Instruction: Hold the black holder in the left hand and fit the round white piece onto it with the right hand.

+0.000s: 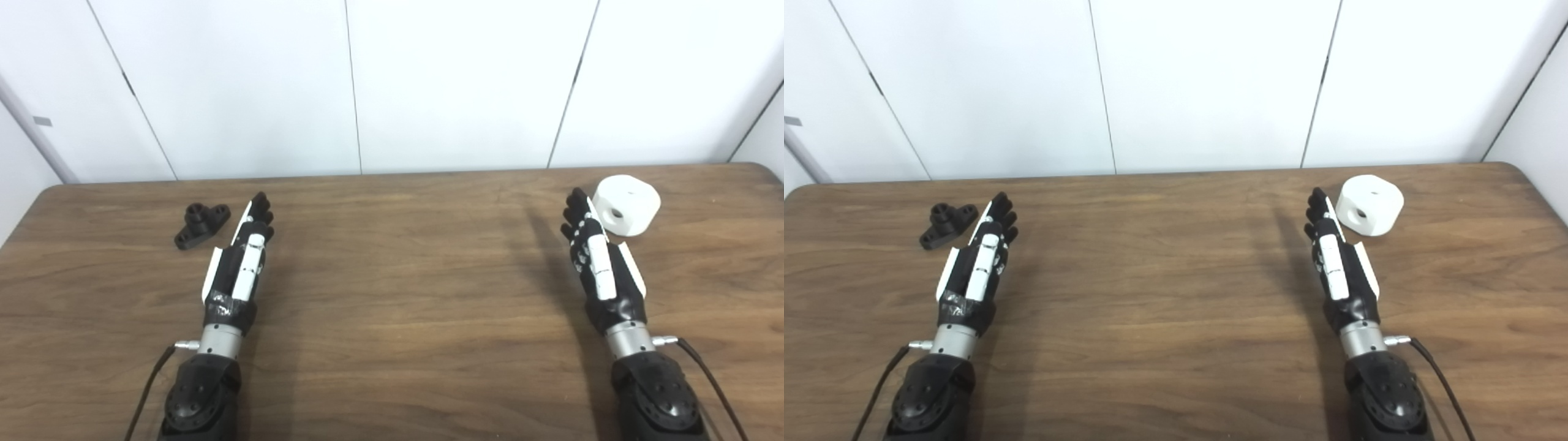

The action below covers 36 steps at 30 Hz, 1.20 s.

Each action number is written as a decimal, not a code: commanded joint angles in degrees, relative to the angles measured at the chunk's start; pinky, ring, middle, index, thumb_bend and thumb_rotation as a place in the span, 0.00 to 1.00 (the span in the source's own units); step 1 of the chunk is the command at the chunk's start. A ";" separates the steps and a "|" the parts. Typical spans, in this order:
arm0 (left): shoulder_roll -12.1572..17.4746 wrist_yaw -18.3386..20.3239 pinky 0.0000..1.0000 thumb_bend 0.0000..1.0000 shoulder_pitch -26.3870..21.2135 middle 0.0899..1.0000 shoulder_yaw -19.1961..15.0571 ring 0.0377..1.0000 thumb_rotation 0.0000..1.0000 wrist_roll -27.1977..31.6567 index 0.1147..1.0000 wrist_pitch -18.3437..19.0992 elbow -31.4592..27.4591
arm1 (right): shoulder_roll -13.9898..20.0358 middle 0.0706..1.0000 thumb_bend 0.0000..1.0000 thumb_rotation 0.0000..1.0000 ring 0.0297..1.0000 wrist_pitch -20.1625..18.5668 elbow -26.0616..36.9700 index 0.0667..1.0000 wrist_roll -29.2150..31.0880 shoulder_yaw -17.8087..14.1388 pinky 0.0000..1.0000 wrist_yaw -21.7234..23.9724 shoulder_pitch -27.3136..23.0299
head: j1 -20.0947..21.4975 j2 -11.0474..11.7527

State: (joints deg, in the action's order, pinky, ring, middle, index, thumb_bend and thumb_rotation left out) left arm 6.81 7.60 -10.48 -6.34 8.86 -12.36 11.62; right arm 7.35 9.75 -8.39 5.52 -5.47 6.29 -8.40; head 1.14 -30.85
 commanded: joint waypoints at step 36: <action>-0.32 -4.90 0.97 0.44 2.66 1.00 2.06 0.99 0.63 -9.58 0.99 -1.72 0.62 | -0.41 1.00 0.38 1.00 1.00 2.31 -4.23 1.00 2.35 0.08 1.00 1.27 2.87 | -7.44 2.47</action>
State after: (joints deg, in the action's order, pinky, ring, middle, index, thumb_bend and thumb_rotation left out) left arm 6.77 4.74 -10.35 -4.95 2.51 -12.41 11.21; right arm 7.55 10.71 -8.73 7.02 -5.57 6.94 -8.56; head -5.97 -28.39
